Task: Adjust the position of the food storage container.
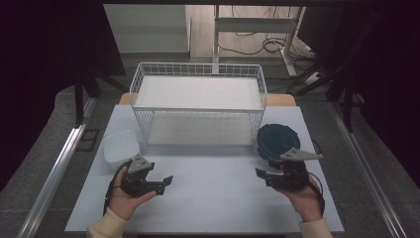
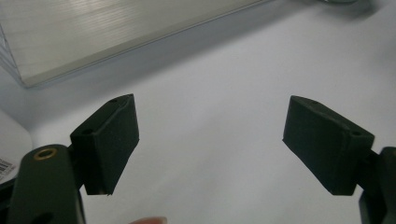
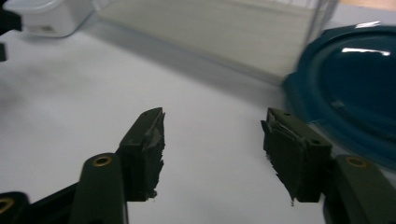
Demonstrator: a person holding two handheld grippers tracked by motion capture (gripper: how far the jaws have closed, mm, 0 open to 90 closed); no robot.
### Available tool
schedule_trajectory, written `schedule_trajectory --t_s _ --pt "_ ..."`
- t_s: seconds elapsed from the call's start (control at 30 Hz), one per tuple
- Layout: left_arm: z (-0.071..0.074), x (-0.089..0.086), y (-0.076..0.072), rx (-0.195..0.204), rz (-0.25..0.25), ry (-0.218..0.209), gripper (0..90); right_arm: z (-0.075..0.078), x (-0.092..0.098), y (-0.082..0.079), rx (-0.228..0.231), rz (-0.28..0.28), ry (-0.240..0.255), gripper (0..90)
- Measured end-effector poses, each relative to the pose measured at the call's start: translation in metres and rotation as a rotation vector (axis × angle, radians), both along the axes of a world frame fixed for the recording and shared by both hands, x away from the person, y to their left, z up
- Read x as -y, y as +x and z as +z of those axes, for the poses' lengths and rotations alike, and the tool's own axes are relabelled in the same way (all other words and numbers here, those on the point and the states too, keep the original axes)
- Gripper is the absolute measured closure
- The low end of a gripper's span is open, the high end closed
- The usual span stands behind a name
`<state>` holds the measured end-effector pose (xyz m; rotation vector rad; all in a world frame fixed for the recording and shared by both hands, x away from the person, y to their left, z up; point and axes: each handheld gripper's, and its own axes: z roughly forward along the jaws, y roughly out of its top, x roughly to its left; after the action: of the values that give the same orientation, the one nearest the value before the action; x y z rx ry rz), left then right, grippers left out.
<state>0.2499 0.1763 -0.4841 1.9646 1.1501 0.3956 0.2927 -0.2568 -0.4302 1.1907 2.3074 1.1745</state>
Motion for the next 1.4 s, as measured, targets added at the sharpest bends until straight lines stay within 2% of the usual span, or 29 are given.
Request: schedule_trajectory --t_s 0.17,0.27,0.43,0.47,0.5,0.6,0.67,0.77,0.87,0.97,1.13,1.27,1.4 --pt "-0.003 0.000 0.002 -0.011 0.000 0.009 18.1 0.016 0.019 0.038 -0.035 -0.057 -0.026 46.0" --pt "-0.005 0.003 0.001 -0.009 -0.008 0.012 18.0 0.021 0.026 0.062 -0.060 -0.079 -0.095 47.5" --pt "-0.006 0.004 0.000 -0.013 -0.015 0.008 18.0 0.027 0.034 0.096 -0.081 -0.121 -0.124 56.9" --pt "-0.006 0.004 0.000 -0.013 -0.015 0.008 18.1 0.027 0.034 0.096 -0.081 -0.121 -0.124 56.9" --pt "-0.007 0.003 -0.001 -0.012 -0.021 0.008 18.3 0.032 0.035 0.112 -0.085 -0.129 -0.148 63.0" --pt "-0.008 0.003 0.000 -0.016 -0.027 0.010 18.5 0.036 0.035 0.132 -0.087 -0.155 -0.204 69.5" --pt "-0.008 0.004 -0.002 -0.017 -0.031 0.014 18.6 0.035 0.036 0.150 -0.121 -0.161 -0.209 75.9" --pt "-0.009 0.004 -0.003 -0.015 -0.037 0.013 18.5 0.032 0.039 0.169 -0.136 -0.182 -0.211 86.0" --pt "-0.011 0.003 -0.004 -0.018 -0.038 0.015 18.5 0.027 0.038 0.181 -0.128 -0.211 -0.227 88.9" --pt "-0.012 0.001 -0.004 -0.022 -0.034 0.016 18.6 0.021 0.036 0.188 -0.129 -0.212 -0.252 89.1" --pt "-0.017 0.000 -0.001 -0.045 -0.030 0.012 18.8 -0.001 0.041 0.209 -0.159 -0.221 -0.287 89.2" --pt "-0.018 0.001 0.000 -0.047 -0.032 0.013 18.8 -0.009 0.048 0.217 -0.192 -0.220 -0.263 89.3" --pt "-0.020 -0.001 0.002 -0.069 -0.039 -0.015 19.0 -0.010 0.049 0.220 -0.213 -0.219 -0.255 89.6"
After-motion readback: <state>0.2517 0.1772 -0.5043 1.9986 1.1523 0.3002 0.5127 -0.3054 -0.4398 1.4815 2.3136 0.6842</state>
